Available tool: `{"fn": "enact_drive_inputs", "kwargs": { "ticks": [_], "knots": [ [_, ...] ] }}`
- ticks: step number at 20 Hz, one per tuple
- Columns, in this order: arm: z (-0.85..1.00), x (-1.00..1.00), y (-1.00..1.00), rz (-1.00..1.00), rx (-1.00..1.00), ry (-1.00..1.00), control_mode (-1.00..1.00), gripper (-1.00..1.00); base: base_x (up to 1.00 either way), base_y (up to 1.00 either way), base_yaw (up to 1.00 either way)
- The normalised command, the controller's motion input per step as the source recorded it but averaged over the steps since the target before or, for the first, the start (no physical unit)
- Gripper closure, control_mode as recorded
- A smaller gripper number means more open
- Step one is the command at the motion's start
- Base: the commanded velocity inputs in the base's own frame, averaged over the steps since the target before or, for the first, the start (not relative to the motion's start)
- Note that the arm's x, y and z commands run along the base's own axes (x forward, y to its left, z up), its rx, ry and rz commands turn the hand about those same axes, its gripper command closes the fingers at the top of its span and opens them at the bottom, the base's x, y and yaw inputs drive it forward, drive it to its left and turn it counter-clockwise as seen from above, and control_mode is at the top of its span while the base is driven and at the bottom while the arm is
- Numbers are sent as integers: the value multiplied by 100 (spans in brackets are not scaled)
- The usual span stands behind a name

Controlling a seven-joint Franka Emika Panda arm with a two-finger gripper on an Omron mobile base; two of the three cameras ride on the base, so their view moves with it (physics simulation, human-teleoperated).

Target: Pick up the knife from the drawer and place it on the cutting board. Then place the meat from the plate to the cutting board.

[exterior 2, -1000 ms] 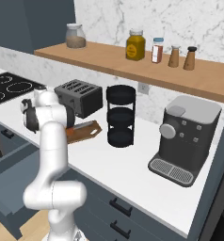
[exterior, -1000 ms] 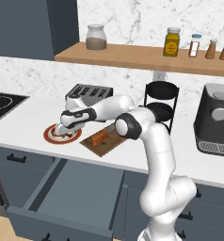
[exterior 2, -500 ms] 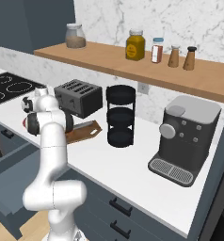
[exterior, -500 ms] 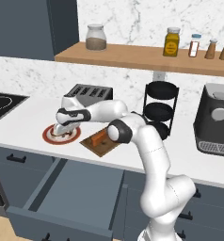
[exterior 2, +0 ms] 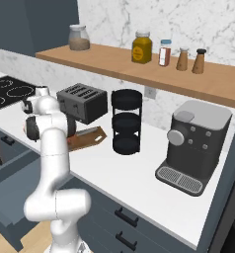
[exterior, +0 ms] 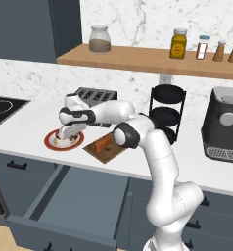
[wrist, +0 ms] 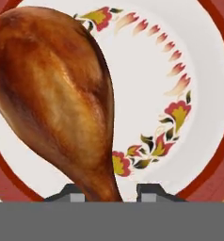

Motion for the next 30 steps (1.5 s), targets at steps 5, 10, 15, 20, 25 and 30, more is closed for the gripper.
{"fn": "enact_drive_inputs", "kwargs": {
  "ticks": [5,10,15,20,25,30],
  "knots": [
    [0,-100,-75,8,-1,-15,-100,100,0,0,0],
    [33,-100,-83,3,-1,-19,-100,100,0,0,0],
    [100,-75,-69,0,4,-14,-100,100,0,0,0],
    [34,-51,-93,0,4,-1,-100,100,0,0,0],
    [-18,19,-88,12,0,13,-100,100,0,0,0],
    [-13,21,-43,42,0,5,-100,100,0,0,0]
  ]
}}
